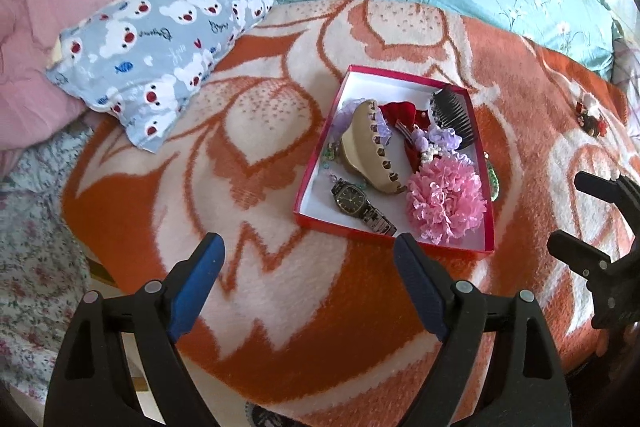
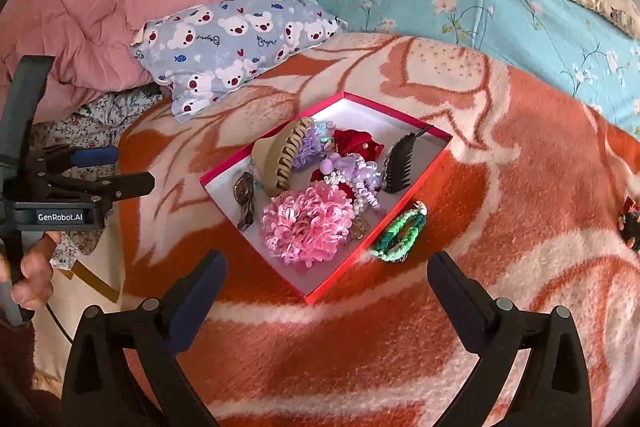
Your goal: Organize jewelry
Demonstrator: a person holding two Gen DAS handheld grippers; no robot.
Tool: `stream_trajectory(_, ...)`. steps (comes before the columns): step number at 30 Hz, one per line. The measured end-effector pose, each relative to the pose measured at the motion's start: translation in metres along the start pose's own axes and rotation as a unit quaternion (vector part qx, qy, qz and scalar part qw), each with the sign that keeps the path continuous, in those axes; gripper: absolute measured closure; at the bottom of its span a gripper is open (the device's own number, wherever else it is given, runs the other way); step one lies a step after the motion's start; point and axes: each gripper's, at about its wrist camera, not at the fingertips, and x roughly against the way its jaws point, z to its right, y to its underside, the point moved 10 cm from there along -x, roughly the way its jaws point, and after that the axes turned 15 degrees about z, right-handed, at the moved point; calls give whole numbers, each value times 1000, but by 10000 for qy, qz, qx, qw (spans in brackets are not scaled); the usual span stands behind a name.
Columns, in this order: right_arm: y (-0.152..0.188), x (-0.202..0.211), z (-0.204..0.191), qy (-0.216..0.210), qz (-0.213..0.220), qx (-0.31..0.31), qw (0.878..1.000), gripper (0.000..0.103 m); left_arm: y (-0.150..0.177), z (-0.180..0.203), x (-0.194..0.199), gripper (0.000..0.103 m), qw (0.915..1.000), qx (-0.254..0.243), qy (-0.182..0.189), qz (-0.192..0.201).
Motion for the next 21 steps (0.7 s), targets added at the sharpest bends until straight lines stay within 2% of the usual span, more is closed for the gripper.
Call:
stream_trajectory(1,-2,2,-1,1,7,15,10000,2,-2,0,3,15,10000,-8,-2,47)
stream_trajectory(4,-8,7,-6,-20,66,79,9999,0,-5,1,5,0,9998,-121,-78,126)
stream_trajectory(14,20,-19,-2,256,-409,120,9988,0,21,10,-23,0,9989,-342,-226,-239)
stream_trajectory(21,40,-33,8,325,-669,-197,9970,0,35,13,-39,0,9982,-304,-240,-452)
